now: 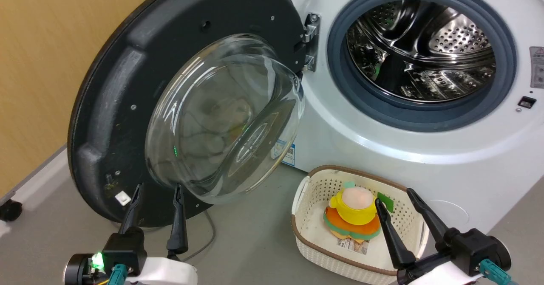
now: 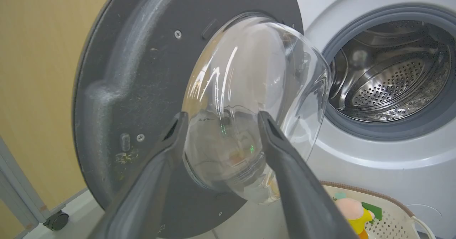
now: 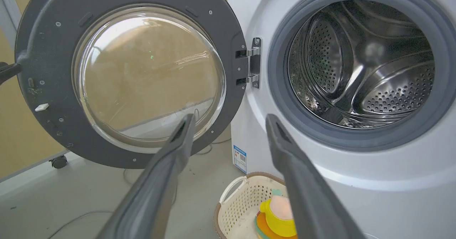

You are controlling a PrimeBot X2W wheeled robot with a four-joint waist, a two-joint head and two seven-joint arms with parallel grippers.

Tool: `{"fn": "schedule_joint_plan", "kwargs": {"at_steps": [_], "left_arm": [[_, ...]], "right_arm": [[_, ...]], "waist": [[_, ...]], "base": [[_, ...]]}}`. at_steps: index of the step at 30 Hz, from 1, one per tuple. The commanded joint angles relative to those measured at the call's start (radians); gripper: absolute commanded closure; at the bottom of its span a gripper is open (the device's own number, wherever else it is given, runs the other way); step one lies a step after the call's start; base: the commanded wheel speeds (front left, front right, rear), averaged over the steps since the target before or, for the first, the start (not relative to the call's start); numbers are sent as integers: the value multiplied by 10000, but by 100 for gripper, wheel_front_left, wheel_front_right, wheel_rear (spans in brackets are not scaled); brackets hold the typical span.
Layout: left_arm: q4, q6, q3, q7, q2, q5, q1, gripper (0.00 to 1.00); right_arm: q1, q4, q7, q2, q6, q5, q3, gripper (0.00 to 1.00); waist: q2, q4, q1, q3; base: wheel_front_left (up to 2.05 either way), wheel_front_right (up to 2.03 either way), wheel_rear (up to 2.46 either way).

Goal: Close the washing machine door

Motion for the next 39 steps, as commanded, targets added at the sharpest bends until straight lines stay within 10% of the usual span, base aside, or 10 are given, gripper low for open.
{"fn": "schedule_joint_plan", "kwargs": {"at_steps": [1,39], "left_arm": [[-71,66,-29,-126,1,4,138,0],[-294,303,-122,-745,0,20,342,0]], "right_arm": [[-139,37,-120,-69,6,114,61,0],[-167,163,-740,-259,8,611,686,0]], "waist": [[0,103,0,5],[0,1323,-1,-17]], "base": [[0,0,0],[0,0,0]]}}
